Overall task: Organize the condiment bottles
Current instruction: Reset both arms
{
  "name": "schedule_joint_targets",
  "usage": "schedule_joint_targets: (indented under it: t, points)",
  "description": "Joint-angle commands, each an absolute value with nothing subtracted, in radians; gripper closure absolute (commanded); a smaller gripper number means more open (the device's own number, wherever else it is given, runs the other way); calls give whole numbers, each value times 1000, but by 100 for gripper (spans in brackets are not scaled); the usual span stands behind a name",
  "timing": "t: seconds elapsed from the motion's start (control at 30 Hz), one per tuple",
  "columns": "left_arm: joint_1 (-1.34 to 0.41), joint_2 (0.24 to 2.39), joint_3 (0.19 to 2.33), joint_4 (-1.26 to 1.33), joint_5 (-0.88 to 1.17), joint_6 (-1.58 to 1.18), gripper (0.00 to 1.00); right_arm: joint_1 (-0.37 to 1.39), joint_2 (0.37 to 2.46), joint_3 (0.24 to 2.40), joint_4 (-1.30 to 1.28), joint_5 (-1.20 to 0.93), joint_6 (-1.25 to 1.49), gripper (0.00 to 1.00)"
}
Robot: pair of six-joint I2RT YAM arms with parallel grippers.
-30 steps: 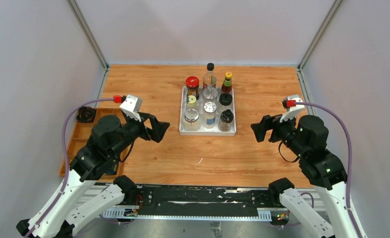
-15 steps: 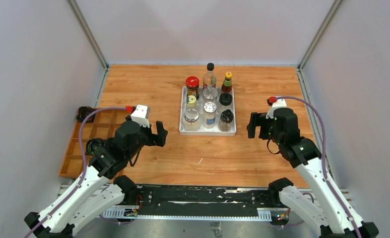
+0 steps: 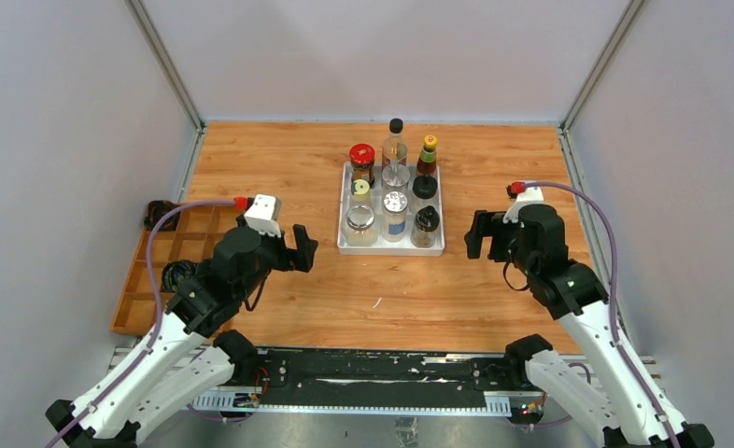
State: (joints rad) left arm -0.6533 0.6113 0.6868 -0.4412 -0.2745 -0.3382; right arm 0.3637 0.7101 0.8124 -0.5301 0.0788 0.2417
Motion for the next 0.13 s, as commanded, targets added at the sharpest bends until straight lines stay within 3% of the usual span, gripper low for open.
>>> schedule_joint_targets:
  t: [0.0, 0.1]
  points:
    - [-658, 613, 676, -412, -278, -345, 0, 354, 698, 805, -523, 79, 230, 5]
    - [-657, 612, 678, -410, -278, -345, 0, 354, 695, 805, -520, 87, 232, 5]
